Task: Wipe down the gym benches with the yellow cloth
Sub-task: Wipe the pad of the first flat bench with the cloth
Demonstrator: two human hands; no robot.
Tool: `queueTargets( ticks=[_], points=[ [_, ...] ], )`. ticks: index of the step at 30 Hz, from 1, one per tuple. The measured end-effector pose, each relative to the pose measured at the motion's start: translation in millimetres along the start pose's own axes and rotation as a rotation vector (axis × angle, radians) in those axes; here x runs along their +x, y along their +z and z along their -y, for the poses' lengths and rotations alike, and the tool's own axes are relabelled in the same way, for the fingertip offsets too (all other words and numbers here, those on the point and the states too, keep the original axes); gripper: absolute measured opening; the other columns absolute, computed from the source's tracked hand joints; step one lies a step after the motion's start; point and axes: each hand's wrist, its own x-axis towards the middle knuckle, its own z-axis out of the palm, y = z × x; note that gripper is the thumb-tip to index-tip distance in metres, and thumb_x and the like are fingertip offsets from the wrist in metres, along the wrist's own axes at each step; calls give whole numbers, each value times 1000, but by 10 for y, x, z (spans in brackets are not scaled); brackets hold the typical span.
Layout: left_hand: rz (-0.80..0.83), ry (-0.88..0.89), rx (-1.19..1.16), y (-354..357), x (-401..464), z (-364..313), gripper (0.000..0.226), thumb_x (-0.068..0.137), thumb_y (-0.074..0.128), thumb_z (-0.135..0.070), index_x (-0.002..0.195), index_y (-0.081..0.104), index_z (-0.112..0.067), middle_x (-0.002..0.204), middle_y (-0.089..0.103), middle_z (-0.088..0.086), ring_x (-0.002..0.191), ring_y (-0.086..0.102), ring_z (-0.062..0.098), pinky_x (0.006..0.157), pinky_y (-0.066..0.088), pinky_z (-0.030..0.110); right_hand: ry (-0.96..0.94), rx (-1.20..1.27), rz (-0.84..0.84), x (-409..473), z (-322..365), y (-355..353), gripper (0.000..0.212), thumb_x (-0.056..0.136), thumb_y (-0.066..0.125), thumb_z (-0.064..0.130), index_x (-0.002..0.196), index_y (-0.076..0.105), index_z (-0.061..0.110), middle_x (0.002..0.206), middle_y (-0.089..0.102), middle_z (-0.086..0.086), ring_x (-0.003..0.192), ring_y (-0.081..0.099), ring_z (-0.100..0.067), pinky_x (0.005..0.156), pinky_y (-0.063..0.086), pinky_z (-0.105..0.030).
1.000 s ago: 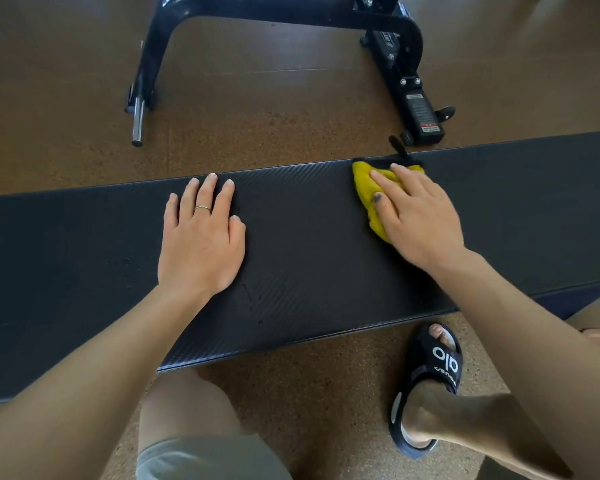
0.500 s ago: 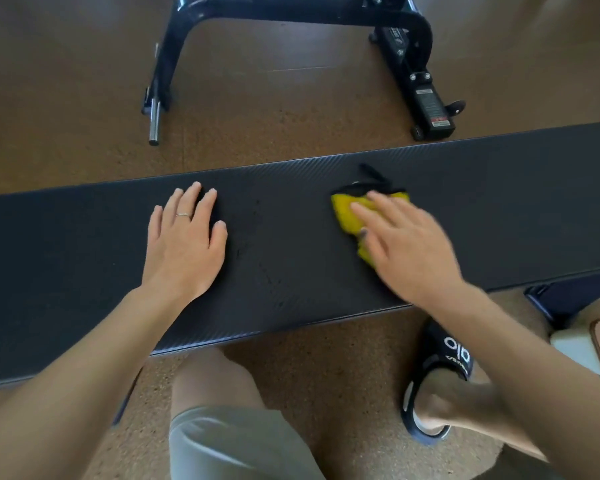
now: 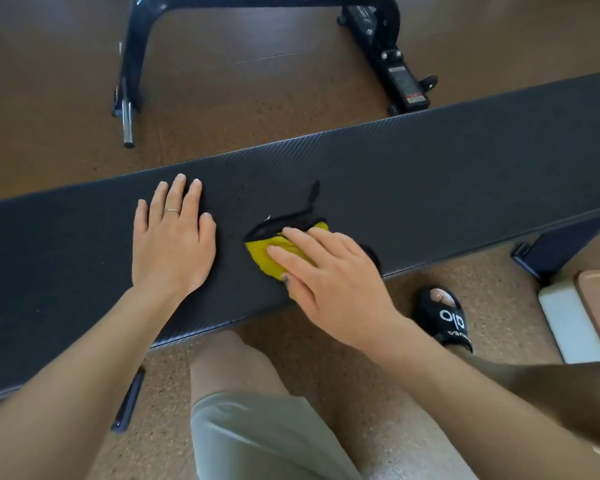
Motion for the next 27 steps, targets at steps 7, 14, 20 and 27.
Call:
queueTargets(
  ticks=[7,14,20,27],
  points=[
    [-7,-11,-8,-4,-19,-22,57,107,19,-38,162,16,-24,171,10,-2,158,2,19,128,2,46,229,-55,40,-157,-287,-135,48,107,32,39,151,47,27,161,39,-1,148,34,-26,121,26,-45],
    [-38,-13,3,36,10,-11,56,108,22,-38,162,18,-24,170,13,-1,157,6,19,128,5,45,-298,18,152,146,71,2,48,108,31,34,153,42,20,162,35,-6,150,30,-27,123,19,-45],
    [-42,-11,28,34,3,9,54,109,23,-35,162,21,-24,170,16,-1,157,10,20,128,7,42,-574,-30,196,339,26,30,50,108,34,36,155,38,23,163,35,-4,151,30,-25,125,18,-43],
    [-137,-195,-108,-148,-404,-23,48,106,34,-33,150,48,-17,159,41,5,149,32,26,125,19,47,-839,-144,238,169,-934,-208,46,108,36,35,153,39,28,161,36,-6,146,37,-30,121,29,-47]
  ],
)
